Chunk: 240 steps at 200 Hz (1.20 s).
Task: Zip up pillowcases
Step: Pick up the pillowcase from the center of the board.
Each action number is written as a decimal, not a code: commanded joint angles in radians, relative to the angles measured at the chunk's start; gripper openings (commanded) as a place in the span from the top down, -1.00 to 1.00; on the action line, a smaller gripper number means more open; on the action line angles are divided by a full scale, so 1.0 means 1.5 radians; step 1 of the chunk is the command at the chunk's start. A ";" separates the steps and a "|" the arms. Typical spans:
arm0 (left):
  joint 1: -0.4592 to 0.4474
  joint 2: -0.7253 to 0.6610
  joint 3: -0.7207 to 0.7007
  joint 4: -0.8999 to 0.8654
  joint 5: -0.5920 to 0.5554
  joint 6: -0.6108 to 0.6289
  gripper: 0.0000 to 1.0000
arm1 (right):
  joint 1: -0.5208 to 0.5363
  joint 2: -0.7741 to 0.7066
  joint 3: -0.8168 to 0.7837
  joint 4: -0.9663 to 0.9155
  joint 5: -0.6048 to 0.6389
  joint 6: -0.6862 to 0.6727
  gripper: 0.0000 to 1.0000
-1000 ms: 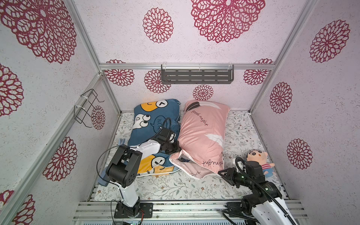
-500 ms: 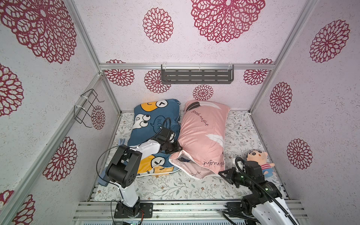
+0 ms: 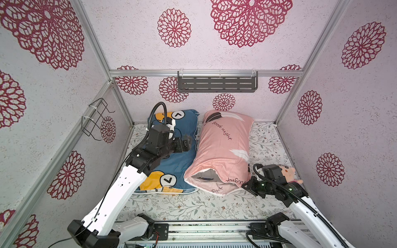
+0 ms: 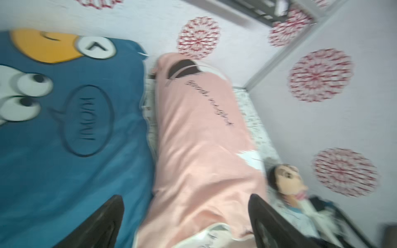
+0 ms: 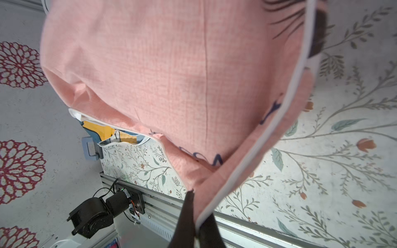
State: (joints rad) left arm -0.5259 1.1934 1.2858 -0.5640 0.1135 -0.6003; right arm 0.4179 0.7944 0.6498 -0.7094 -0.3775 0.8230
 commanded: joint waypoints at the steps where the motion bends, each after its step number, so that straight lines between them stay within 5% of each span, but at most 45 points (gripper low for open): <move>1: -0.071 0.100 -0.100 0.198 0.232 -0.167 -0.75 | 0.019 0.032 0.022 0.096 -0.018 -0.008 1.00; 33: -0.145 0.214 -0.153 0.484 0.342 -0.348 -0.56 | 0.021 0.044 0.020 0.189 -0.060 0.021 1.00; 102: -0.205 0.321 -0.203 0.695 0.371 -0.485 -0.28 | 0.006 0.009 -0.019 0.279 -0.093 0.086 1.00; 240: -0.224 0.350 -0.205 0.633 0.379 -0.446 -0.06 | -0.066 -0.010 -0.037 0.343 -0.146 0.123 1.00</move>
State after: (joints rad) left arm -0.8482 1.6997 0.9863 0.3607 0.6662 -1.2678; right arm 0.3317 0.7902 0.5808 -0.2882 -0.5640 0.9886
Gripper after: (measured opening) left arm 0.537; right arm 0.053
